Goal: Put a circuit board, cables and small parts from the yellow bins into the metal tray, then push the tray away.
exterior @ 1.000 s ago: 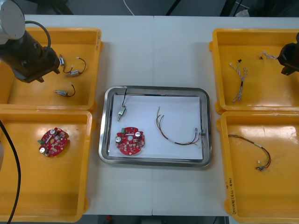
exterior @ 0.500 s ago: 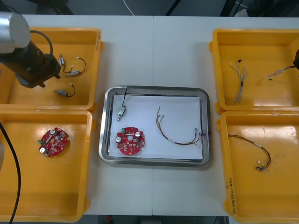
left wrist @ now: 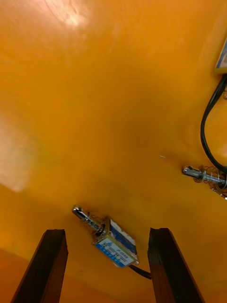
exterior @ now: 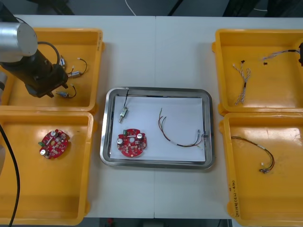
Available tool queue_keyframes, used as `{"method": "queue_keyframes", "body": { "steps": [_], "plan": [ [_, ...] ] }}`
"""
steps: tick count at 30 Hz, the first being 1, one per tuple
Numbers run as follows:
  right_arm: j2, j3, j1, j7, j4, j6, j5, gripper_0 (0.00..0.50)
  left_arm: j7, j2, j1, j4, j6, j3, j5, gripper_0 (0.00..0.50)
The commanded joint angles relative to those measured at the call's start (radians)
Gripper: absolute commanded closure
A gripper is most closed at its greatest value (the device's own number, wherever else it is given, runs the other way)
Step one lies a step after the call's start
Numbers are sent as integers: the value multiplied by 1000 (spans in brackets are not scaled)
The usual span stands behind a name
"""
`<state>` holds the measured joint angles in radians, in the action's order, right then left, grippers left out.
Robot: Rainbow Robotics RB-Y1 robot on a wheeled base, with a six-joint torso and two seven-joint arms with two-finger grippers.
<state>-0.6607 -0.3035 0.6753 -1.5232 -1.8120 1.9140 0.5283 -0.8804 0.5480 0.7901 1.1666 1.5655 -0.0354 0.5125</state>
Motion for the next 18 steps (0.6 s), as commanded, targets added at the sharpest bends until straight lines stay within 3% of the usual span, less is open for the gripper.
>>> {"method": "queue_keyframes", "body": {
  "steps": [1,8,14,18],
  "plan": [
    [-62,21,-19,-60,-101,6,93,500,100,32,47,-7,-21,28,21,0],
    [-119,41,-33,-121,-184,6,298,500,109,32,47,-33,-19,35,34,0],
    [-169,112,-40,-123,-296,6,421,500,113,33,46,-51,-30,58,43,0],
    [-171,138,-40,-123,-349,6,475,500,121,33,40,-53,-48,72,41,0]
  ]
}}
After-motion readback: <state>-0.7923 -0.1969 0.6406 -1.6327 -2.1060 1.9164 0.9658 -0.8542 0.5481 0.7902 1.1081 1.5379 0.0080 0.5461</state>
